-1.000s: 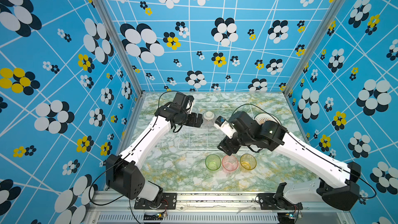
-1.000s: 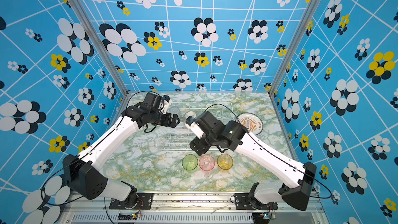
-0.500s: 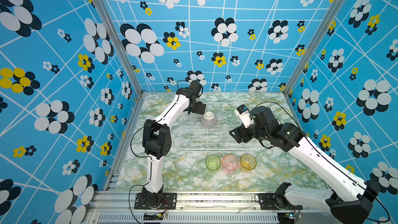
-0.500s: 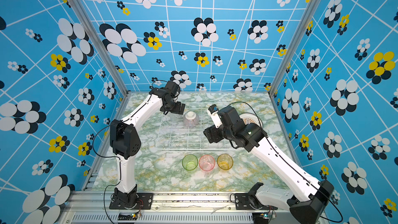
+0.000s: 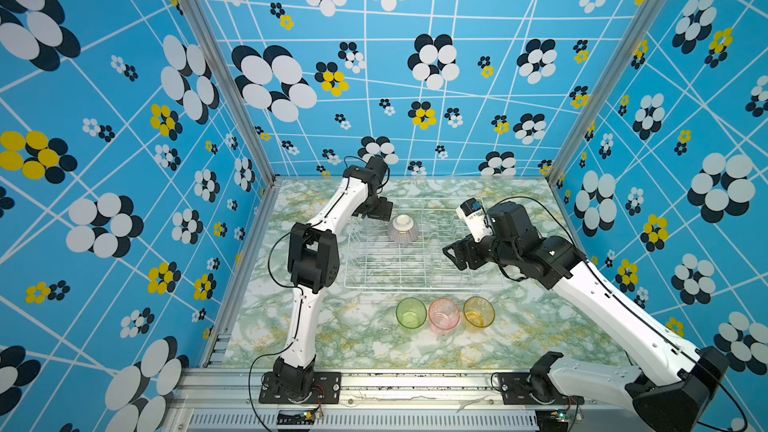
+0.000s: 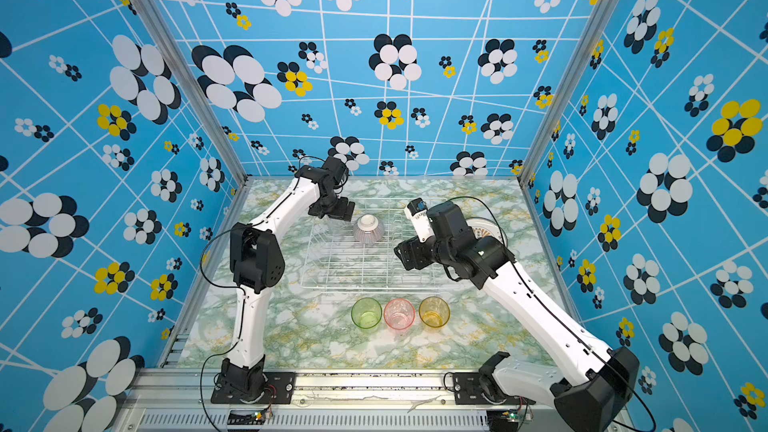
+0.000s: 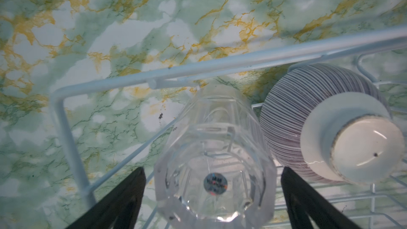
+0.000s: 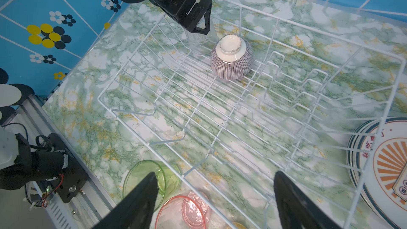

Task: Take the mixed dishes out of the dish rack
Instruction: 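Lower the left gripper onto the clear glass while right gripper rises toward the rack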

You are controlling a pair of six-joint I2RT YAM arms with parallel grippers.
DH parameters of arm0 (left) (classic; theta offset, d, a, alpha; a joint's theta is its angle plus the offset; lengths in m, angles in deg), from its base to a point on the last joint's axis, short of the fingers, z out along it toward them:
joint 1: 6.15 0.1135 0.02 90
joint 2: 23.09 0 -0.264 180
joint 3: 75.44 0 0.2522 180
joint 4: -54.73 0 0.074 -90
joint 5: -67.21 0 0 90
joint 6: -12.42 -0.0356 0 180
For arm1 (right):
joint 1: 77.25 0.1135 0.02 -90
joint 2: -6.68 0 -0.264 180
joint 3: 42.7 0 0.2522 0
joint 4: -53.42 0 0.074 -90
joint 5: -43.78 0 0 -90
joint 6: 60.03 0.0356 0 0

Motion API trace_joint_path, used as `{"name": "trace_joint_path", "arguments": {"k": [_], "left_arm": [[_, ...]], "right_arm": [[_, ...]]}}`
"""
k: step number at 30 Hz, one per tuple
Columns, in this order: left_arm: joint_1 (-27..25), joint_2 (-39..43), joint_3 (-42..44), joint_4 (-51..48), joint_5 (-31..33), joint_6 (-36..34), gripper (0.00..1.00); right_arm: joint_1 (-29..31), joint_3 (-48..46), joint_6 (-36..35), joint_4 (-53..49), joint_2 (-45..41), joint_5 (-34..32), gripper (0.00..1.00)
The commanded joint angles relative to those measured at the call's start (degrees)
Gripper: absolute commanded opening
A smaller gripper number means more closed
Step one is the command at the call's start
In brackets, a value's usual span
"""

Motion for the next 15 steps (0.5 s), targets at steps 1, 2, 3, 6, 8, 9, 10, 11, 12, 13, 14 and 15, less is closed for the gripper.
{"name": "trace_joint_path", "arguments": {"k": [1, 2, 3, 6, 8, 9, 10, 11, 12, 13, 14, 15], "left_arm": [[0.4, -2.5, -2.4, -2.4, -1.1, -0.9, 0.96], [0.4, -3.0, -2.9, -2.7, -1.2, -1.0, 0.95], [0.4, -3.4, -3.4, -3.0, -1.2, -1.1, 0.95], [0.5, -4.3, -4.1, -3.3, -1.3, -1.3, 0.92], [0.5, -4.5, -4.3, -3.3, -1.5, -1.5, 0.88], [0.6, -4.8, -4.4, -3.3, -1.6, -1.6, 0.86], [0.8, -4.9, -4.4, -3.4, -2.0, -1.6, 0.84], [0.8, -5.1, -4.5, -3.6, -2.4, -1.7, 0.81], [0.9, -5.3, -4.5, -3.7, -2.5, -1.7, 0.79], [1.0, -5.4, -4.4, -3.8, -2.7, -1.9, 0.76], [1.1, -5.4, -4.4, -3.9, -2.9, -1.9, 0.74], [1.1, -5.5, -4.4, -3.9, -3.2, -2.1, 0.70]], "right_arm": [[-0.7, -0.4, 0.3, 2.0, 1.1, 2.0, 0.84], [-0.9, -0.4, 0.4, 2.2, 1.3, 2.2, 0.84], [-1.0, -0.4, 0.4, 2.3, 1.4, 2.3, 0.84], [-1.5, -0.6, 0.5, 2.9, 1.8, 2.7, 0.85], [-1.7, -0.7, 0.5, 3.0, 2.0, 2.9, 0.85], [-1.8, -0.8, 0.7, 3.2, 2.1, 3.0, 0.85], [-1.9, -1.0, 0.7, 3.3, 2.1, 3.1, 0.85], [-2.0, -1.1, 0.7, 3.5, 2.2, 3.2, 0.85], [-2.1, -1.2, 0.8, 3.7, 2.2, 3.3, 0.85], [-2.1, -1.4, 0.9, 3.8, 2.2, 3.3, 0.85], [-2.2, -1.6, 1.0, 3.9, 2.2, 3.4, 0.85], [-2.3, -1.7, 1.1, 4.1, 2.3, 3.5, 0.85]]}}
